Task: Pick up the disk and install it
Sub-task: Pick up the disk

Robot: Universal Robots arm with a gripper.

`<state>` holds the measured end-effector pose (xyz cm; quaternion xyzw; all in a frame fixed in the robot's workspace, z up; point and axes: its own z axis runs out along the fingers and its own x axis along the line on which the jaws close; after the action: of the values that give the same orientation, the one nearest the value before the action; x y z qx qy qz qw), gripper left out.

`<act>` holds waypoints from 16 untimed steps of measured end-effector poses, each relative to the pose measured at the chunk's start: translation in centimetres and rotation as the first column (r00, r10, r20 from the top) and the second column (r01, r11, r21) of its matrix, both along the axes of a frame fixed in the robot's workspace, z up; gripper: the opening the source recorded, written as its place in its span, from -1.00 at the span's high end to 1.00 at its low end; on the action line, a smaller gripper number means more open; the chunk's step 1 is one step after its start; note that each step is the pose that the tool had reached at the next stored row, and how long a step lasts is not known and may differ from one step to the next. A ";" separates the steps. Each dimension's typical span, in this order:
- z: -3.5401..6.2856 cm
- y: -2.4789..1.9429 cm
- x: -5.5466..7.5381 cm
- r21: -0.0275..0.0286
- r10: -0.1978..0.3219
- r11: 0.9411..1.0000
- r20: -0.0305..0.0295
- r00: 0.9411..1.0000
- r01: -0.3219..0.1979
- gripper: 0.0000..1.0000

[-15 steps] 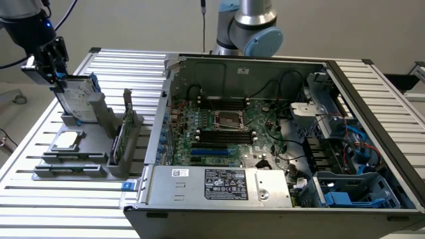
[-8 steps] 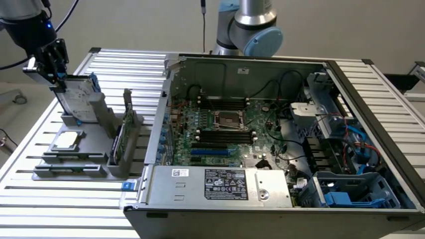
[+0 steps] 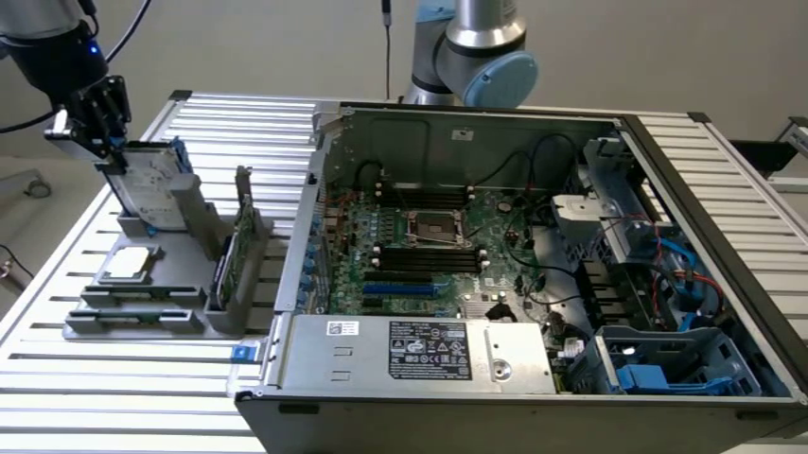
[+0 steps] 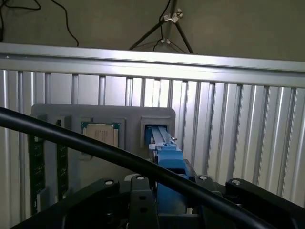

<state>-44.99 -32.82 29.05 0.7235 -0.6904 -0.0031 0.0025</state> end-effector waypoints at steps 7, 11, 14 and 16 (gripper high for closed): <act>-0.02 -0.45 0.0 0.000 -0.005 1.000 0.000 1.000 0.005 0.35; -0.12 -0.82 0.0 0.000 -0.008 1.000 0.000 1.000 0.008 0.35; -0.20 -1.01 0.0 0.000 -0.011 1.000 0.000 1.000 0.011 0.35; -0.22 -1.11 0.0 0.000 -0.013 1.000 0.000 1.000 0.013 0.35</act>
<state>-44.99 -33.93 28.83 0.7189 -0.6951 -0.0032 0.0025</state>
